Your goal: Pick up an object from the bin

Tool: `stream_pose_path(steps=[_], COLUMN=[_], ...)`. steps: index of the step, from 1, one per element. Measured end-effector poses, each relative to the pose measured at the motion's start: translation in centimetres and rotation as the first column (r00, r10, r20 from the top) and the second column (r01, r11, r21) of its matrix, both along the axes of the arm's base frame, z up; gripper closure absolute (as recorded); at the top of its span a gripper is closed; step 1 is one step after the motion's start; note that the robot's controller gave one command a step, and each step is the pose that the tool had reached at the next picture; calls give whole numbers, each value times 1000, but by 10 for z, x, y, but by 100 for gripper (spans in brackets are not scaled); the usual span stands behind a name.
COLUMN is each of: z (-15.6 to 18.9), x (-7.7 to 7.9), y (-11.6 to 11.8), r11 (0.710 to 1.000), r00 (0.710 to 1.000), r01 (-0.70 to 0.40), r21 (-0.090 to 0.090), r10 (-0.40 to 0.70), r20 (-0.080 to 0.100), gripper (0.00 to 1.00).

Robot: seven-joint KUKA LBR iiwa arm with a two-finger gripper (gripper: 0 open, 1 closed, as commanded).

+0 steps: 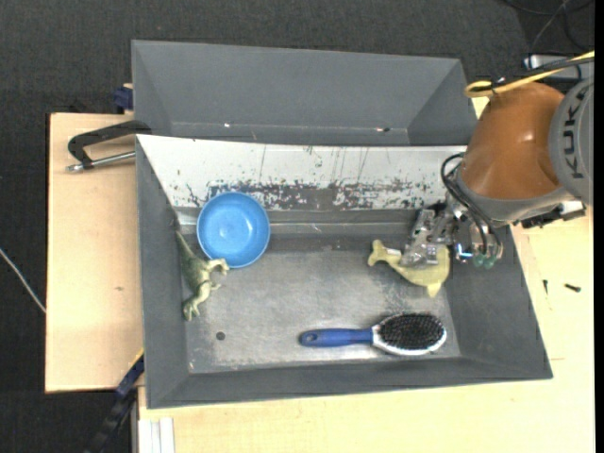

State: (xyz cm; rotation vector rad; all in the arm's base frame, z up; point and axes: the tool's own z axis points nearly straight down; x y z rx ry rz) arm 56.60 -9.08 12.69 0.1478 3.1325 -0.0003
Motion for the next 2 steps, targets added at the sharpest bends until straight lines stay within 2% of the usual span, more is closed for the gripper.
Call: stream_pose_path(steps=[1, 2], z=[129, 121], x=[27, 5], y=[-16, -29], r11=[1000, 946], r00=[1000, 946], r01=[20, -324], r21=[-1, 0], r10=[-20, 324], r20=[11, -3], gripper=[100, 100])
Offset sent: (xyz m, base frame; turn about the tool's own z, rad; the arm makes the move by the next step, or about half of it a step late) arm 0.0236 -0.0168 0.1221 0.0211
